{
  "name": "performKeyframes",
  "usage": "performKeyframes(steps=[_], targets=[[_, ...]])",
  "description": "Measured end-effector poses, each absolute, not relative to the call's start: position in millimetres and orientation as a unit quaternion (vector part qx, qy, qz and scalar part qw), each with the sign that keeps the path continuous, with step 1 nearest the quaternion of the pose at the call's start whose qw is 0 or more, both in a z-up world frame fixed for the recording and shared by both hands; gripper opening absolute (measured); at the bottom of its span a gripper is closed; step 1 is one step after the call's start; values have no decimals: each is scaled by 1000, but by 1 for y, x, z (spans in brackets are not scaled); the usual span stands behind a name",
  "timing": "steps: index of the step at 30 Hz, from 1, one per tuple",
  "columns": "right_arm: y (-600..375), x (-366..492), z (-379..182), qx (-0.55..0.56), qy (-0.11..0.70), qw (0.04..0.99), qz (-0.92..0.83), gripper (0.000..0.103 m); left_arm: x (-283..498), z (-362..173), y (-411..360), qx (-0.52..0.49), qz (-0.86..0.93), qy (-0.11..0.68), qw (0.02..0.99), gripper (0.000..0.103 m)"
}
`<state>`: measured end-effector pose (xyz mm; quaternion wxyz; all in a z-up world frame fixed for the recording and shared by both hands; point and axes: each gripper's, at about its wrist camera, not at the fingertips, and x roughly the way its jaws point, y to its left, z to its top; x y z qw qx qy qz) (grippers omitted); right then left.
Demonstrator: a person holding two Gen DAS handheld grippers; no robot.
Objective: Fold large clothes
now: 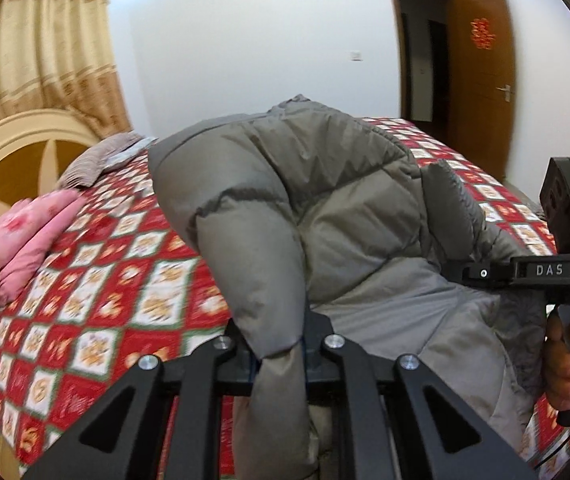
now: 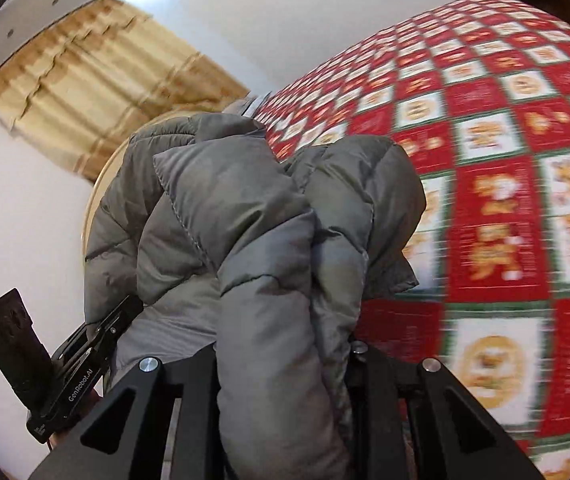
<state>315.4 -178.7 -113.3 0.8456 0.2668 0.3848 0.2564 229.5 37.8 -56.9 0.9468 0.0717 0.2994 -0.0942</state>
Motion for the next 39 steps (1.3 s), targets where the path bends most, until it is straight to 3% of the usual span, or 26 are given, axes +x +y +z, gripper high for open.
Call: performKeyframes(steps=[13,23,29,34,39], targets=[[-78,350,-145,216,434,825,289,22,235,-103,126,43,-28,335,941,15],[-64,363,-172,220,456,816,279,22,237,-130,140,33,-14,349,937,29],[-60,365,-180,206,458,820,274,24,241,-140,146,21,3,353,935,49],[-63,368,-191,210,462,821,263,35,246,-144,148,21,24,355,935,71],[-67,370,-198,214,465,818,262,42,249,-148,149,18,32,358,933,74]])
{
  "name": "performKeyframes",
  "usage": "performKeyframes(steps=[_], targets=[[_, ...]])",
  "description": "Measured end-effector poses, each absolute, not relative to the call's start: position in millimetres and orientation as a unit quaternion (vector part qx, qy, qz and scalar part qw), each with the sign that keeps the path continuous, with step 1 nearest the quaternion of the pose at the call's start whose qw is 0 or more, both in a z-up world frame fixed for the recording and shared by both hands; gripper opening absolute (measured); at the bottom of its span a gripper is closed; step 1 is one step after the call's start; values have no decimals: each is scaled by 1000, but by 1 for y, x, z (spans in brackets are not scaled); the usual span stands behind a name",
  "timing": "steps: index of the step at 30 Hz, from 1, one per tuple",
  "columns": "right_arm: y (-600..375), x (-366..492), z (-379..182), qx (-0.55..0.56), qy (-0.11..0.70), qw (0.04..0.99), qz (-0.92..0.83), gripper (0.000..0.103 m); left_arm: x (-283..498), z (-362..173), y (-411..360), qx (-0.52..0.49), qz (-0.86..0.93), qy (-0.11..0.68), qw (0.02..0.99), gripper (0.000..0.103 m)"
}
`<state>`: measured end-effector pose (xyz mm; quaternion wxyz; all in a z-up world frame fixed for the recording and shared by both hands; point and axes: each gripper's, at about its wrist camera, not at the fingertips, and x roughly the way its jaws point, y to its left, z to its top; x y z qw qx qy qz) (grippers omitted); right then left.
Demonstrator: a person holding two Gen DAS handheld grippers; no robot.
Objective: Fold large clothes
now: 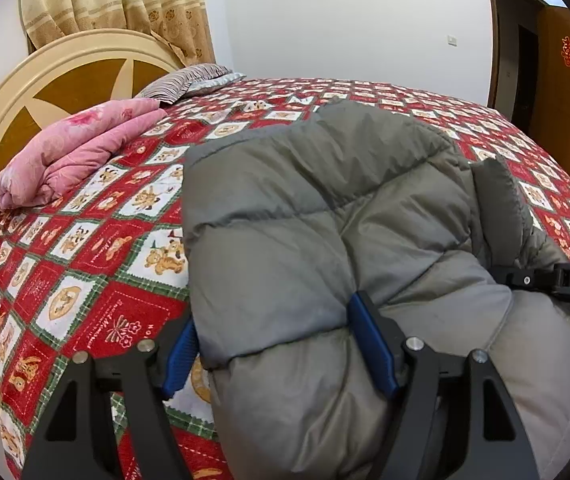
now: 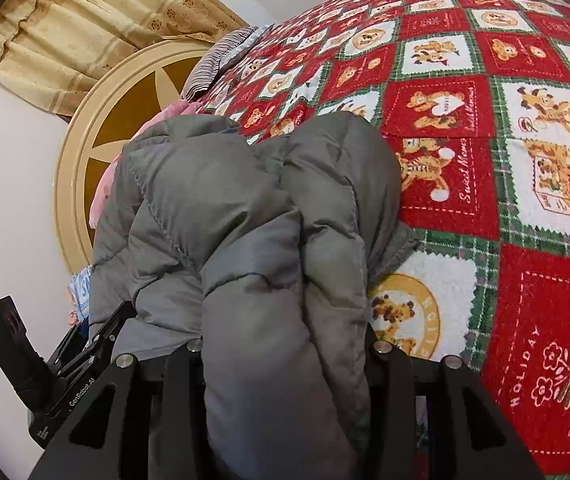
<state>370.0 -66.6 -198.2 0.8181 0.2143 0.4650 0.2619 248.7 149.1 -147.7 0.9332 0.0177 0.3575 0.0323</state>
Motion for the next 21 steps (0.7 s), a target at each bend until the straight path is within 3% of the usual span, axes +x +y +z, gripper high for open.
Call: performKeyframes(steps=[13,21], targets=[[-55,364,-191,150,459,843,235,46,251,-152,151,18,40,362,931,79],[-59,342,-158,117,434,868,210,60,228,-128,150,34,55,347,936,89]])
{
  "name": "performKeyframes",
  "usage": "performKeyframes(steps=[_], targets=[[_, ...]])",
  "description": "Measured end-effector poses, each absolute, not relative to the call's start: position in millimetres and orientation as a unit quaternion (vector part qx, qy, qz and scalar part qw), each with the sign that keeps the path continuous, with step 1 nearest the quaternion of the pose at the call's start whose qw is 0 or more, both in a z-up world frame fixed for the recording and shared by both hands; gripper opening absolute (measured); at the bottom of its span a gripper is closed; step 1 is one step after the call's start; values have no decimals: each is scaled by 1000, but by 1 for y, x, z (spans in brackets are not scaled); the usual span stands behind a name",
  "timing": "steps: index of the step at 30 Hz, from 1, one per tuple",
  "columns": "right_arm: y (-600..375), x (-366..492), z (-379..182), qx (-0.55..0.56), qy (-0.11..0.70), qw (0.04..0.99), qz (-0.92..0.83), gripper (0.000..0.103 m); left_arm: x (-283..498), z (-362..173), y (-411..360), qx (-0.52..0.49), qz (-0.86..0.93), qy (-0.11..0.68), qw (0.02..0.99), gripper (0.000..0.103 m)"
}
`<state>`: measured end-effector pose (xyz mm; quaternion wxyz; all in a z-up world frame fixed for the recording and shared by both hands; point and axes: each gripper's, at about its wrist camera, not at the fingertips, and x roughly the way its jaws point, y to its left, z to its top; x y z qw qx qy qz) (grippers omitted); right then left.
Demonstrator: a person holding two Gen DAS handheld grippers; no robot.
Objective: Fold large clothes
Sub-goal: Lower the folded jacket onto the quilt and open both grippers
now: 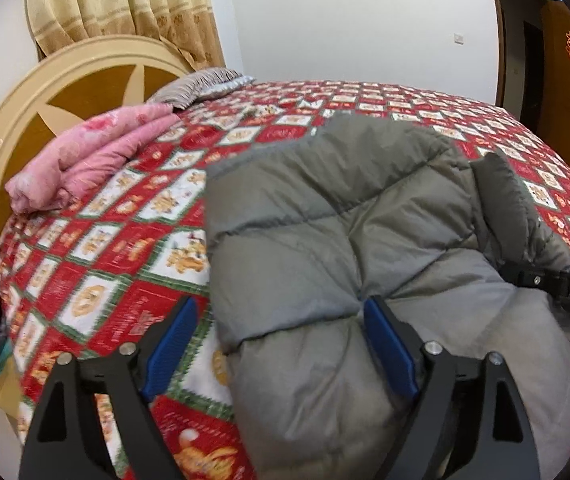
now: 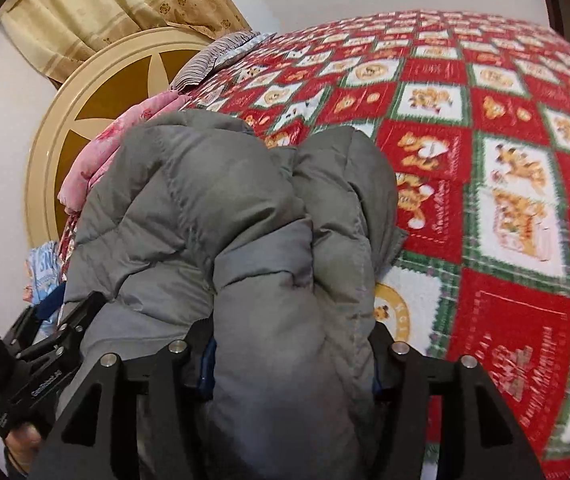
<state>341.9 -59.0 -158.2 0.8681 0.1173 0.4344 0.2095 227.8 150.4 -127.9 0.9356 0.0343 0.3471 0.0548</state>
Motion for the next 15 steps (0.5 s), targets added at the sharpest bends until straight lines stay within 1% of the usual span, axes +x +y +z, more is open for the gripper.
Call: performKeyframes(steps=[1,2,3,9,14,15], targets=[[-60,337,-152,116,427,872,210,63,222,-123,150,37,54,337,939,91],[-60,333,-146,112,421,875,210,69,216,-117,149,41,52,327,943,92],[-58,327,-139,102,415,880,208,71,210,-111,147,46,52,319,945,95],[-58,309,-124,90,406,886,205,71,190,-92,143,51,48,298,952,97],[-64,276,-100,85,373,900,209,71,168,-78,144,43,45,281,958,97],[-65,267,-93,81,361,905,210,71,161,-74,144,39,41,275,960,98]])
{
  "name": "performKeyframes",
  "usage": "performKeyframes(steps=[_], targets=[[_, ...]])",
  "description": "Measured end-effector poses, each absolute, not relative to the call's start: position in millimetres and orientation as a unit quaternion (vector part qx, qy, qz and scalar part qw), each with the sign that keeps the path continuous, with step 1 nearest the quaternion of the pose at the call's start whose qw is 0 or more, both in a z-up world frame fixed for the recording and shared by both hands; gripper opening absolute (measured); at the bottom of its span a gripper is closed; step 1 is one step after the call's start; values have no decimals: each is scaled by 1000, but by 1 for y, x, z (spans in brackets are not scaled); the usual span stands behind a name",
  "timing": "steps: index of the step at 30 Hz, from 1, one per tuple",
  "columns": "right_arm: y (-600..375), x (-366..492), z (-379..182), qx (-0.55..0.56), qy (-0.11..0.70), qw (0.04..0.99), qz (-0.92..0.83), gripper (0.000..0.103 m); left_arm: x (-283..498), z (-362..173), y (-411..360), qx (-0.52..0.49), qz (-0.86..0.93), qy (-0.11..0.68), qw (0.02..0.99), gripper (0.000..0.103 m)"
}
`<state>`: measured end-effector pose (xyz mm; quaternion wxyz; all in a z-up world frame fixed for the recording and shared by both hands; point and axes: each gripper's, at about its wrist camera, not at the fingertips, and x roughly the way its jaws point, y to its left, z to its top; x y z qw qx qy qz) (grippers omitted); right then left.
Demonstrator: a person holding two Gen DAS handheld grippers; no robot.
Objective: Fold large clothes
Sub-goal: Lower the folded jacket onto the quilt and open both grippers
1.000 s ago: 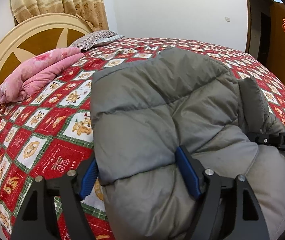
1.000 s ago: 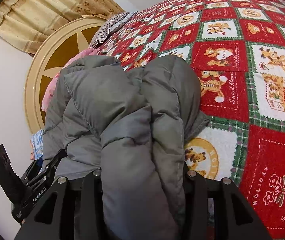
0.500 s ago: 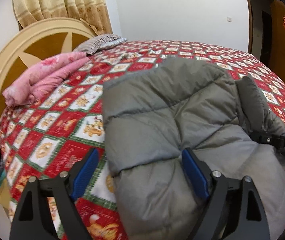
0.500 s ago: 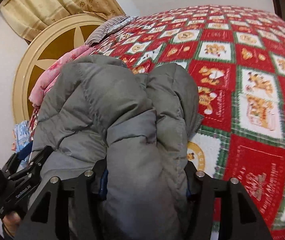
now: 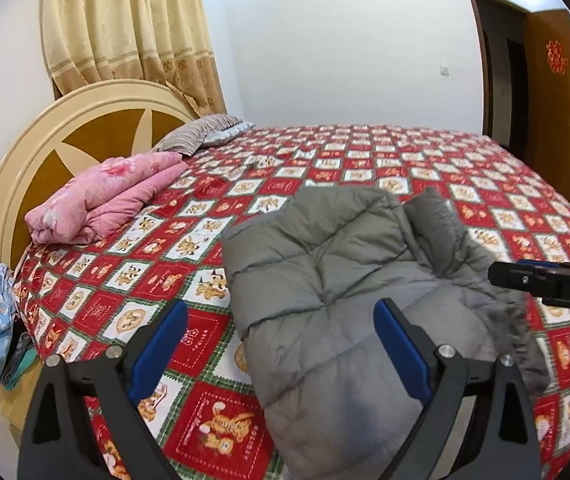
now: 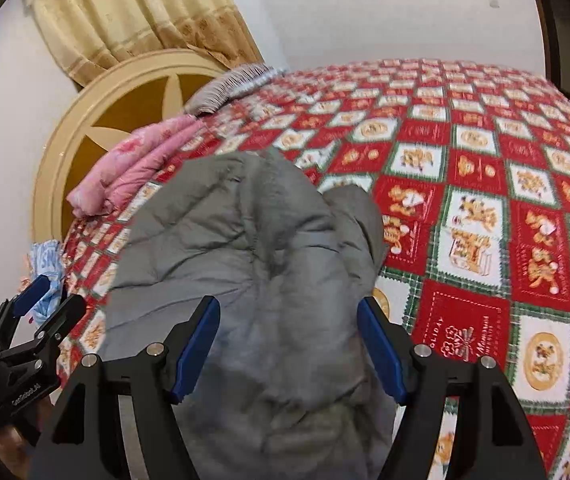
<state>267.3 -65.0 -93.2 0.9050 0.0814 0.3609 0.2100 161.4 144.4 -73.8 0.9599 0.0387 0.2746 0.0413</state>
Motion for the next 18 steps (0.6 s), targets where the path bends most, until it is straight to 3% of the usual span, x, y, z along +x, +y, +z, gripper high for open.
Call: performKeyframes(steps=[18], targets=[[-62,202,-49,60,293,928,223,71,116,-51,149,11,33,232,972,101]])
